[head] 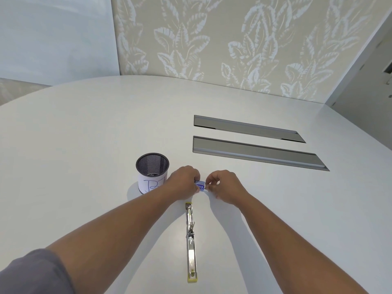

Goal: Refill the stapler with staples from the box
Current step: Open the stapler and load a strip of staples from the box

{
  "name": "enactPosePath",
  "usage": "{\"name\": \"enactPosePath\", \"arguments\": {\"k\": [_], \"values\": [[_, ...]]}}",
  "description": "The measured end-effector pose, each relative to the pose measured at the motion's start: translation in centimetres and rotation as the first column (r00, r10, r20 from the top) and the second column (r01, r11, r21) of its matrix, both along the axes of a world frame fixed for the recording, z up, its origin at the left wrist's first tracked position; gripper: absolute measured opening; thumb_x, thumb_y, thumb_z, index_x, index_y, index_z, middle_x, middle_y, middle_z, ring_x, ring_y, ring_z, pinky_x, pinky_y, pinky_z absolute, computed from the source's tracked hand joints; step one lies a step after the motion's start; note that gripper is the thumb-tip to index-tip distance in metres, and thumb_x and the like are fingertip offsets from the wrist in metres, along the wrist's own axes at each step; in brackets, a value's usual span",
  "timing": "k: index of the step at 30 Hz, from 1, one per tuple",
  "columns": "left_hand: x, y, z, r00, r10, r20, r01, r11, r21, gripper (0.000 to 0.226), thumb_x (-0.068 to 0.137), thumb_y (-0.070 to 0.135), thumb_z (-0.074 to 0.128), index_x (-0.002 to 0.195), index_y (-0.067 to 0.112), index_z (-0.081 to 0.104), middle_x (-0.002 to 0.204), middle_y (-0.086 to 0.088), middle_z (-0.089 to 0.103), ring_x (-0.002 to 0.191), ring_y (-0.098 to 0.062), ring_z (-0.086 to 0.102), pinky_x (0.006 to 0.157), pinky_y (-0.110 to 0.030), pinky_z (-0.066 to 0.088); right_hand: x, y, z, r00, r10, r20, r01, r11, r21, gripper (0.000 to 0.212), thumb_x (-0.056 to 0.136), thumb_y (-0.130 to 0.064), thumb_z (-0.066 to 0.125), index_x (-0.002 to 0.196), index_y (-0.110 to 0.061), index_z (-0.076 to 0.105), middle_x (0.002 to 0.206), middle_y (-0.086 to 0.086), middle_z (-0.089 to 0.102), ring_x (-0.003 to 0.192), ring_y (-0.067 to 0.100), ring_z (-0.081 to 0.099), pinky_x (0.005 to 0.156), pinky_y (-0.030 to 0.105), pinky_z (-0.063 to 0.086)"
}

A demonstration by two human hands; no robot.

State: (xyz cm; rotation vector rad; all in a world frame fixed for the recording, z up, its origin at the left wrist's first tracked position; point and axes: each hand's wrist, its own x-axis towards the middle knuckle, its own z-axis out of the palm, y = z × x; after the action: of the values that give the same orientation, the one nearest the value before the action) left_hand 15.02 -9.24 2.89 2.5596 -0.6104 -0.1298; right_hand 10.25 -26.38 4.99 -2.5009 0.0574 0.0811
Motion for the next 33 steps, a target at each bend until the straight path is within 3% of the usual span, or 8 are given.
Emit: {"name": "enactPosePath", "arguments": {"k": [3,8,13,17,20,25,33], "values": [[0.0,0.0,0.0,1.000,0.003,0.005,-0.003,1.000,-0.006,0.025,0.081,0.027,0.075,0.105,0.020,0.069,0.102,0.004,0.057,0.089,-0.017,0.050,0.072,-0.028,0.037,0.0,0.0,-0.1,1.000,-0.002,0.008,0.002,1.000,0.014,0.003,0.088,-0.013,0.073,0.090,-0.014,0.073,0.091,0.006,0.070,0.062,0.019,0.058,0.064,0.036,0.054],[0.0,0.0,-0.1,1.000,0.006,0.009,-0.006,1.000,-0.009,0.026,0.081,0.027,0.074,0.105,0.021,0.069,0.107,0.002,0.060,0.091,-0.017,0.050,0.073,-0.028,0.037,0.1,0.0,-0.4,0.999,-0.020,0.027,0.019,0.999,0.046,0.007,0.089,-0.015,0.072,0.087,-0.019,0.067,0.096,0.000,0.065,0.068,0.017,0.057,0.063,0.026,0.044],[0.0,0.0,-0.1,1.000,-0.004,0.013,0.004,1.000,-0.008,0.026,0.081,0.027,0.075,0.106,0.020,0.069,0.103,0.003,0.058,0.092,-0.018,0.053,0.072,-0.028,0.037,-0.2,0.0,-0.5,0.996,-0.070,0.054,0.064,0.992,0.109,0.014,0.087,-0.015,0.072,0.077,-0.025,0.069,0.062,-0.014,0.058,0.048,0.000,0.050,0.043,0.009,0.033],[0.1,0.0,-0.1,1.000,-0.013,0.018,0.013,1.000,-0.007,0.025,0.082,0.028,0.074,0.105,0.020,0.069,0.101,0.003,0.057,0.092,-0.019,0.054,0.072,-0.029,0.038,-0.5,-0.1,-0.6,0.996,-0.044,0.072,0.033,0.990,0.141,0.014,0.084,-0.012,0.071,0.075,-0.023,0.072,0.049,-0.014,0.054,0.041,0.003,0.042,0.040,0.010,0.031],[0.2,0.0,-0.4,1.000,-0.012,0.022,0.012,1.000,-0.008,0.024,0.082,0.028,0.074,0.104,0.020,0.069,0.101,0.004,0.056,0.092,-0.019,0.054,0.072,-0.029,0.038,-0.7,-0.1,-0.9,0.989,-0.086,0.123,0.053,0.968,0.247,0.014,0.083,-0.009,0.071,0.074,-0.020,0.070,0.053,-0.019,0.060,0.043,0.002,0.044,0.042,0.009,0.032],[0.1,0.1,-0.2,0.999,-0.020,0.026,0.020,1.000,0.007,0.023,0.083,0.030,0.073,0.104,0.021,0.069,0.098,0.006,0.051,0.088,-0.017,0.050,0.072,-0.029,0.038,-1.3,-0.3,-1.0,0.993,-0.103,0.058,0.062,0.871,0.487,0.011,0.086,-0.005,0.075,0.081,-0.015,0.074,0.074,0.000,0.072,0.056,0.007,0.055,0.052,0.016,0.044],[0.0,0.1,-0.1,1.000,-0.022,0.016,0.021,1.000,0.008,0.023,0.084,0.029,0.072,0.105,0.020,0.068,0.104,0.002,0.055,0.090,-0.018,0.049,0.073,-0.028,0.037,-1.3,-0.7,-1.4,0.978,-0.203,0.046,0.156,0.858,0.490,0.012,0.089,-0.005,0.073,0.084,-0.017,0.076,0.073,-0.003,0.072,0.057,0.006,0.055,0.052,0.017,0.046]]}}
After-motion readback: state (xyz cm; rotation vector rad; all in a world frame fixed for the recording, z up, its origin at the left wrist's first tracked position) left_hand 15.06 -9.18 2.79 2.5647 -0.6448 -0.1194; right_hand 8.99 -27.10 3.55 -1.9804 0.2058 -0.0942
